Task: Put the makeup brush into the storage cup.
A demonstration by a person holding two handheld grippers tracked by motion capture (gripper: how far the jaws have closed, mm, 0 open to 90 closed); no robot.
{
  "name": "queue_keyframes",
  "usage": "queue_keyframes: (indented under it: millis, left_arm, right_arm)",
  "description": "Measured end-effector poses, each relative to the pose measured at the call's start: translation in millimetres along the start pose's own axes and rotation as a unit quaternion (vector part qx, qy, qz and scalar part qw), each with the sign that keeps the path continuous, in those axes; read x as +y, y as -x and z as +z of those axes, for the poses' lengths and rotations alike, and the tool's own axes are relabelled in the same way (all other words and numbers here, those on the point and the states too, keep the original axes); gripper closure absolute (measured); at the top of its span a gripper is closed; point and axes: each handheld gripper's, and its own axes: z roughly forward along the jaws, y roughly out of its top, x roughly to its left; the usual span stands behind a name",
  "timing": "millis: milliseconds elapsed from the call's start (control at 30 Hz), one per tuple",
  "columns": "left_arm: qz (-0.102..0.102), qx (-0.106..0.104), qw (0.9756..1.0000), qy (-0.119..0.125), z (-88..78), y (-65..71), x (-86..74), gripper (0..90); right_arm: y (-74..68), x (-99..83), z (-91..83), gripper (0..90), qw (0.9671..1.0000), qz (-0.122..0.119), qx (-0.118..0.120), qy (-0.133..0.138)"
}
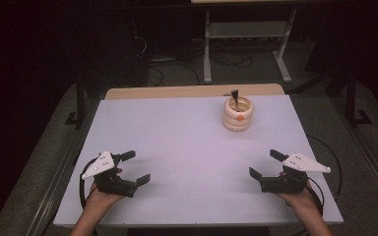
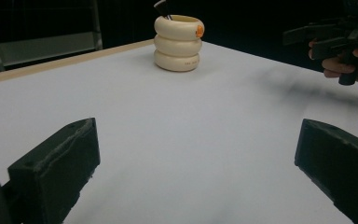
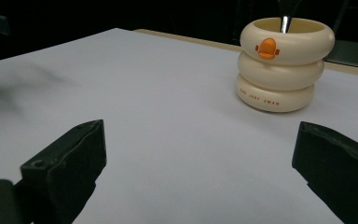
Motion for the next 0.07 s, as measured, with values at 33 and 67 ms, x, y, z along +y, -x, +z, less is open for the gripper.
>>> queue_keyframes:
  millis: [33, 67]
  left_arm:
    - [0.0, -0.001, 1.0, 0.0, 0.3, 0.0, 0.1, 0.0]
    - [0.0, -0.001, 1.0, -0.001, 0.5, 0.1, 0.2, 0.0]
  right_arm:
    - [-0.5, 0.0, 0.0, 2.4, 1.0, 0.0, -0.001, -0.001]
    - [-0.7, 0.0, -0.2, 2.4, 1.0, -0.001, -0.001, -0.001]
